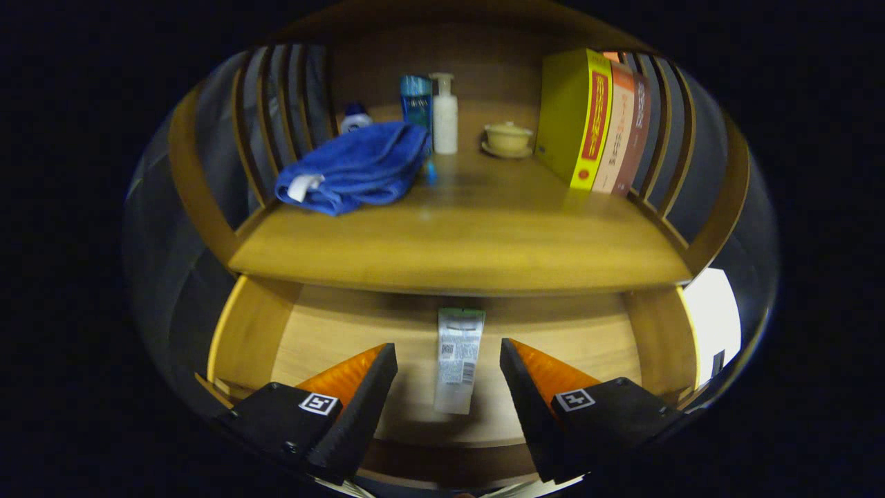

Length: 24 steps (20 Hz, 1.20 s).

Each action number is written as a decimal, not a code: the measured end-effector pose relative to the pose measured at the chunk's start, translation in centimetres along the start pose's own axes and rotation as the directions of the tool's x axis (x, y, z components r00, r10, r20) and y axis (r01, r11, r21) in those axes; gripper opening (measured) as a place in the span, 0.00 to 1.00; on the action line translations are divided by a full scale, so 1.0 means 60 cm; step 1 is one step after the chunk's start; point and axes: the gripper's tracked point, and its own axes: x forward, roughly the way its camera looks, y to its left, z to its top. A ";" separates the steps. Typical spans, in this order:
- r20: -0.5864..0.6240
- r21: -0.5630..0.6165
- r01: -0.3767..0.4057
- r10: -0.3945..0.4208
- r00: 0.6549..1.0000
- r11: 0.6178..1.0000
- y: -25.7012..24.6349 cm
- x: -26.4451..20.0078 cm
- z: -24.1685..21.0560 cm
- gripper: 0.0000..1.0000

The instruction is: Pull open the drawer, take out the items inside it, and place them on the countertop above the cabinet.

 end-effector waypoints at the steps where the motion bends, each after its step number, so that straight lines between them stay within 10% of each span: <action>1: -0.035 0.005 0.000 0.000 0.999 1.000 0.001 0.013 -0.013 0.98; 13: -0.348 0.044 0.010 0.006 0.937 0.999 -0.005 0.063 -0.115 0.88; 16: -0.343 0.075 0.008 0.019 0.939 0.997 -0.014 0.069 -0.112 0.55; 24: -0.204 0.122 -0.074 0.098 0.974 0.990 -0.026 -0.003 0.005 0.47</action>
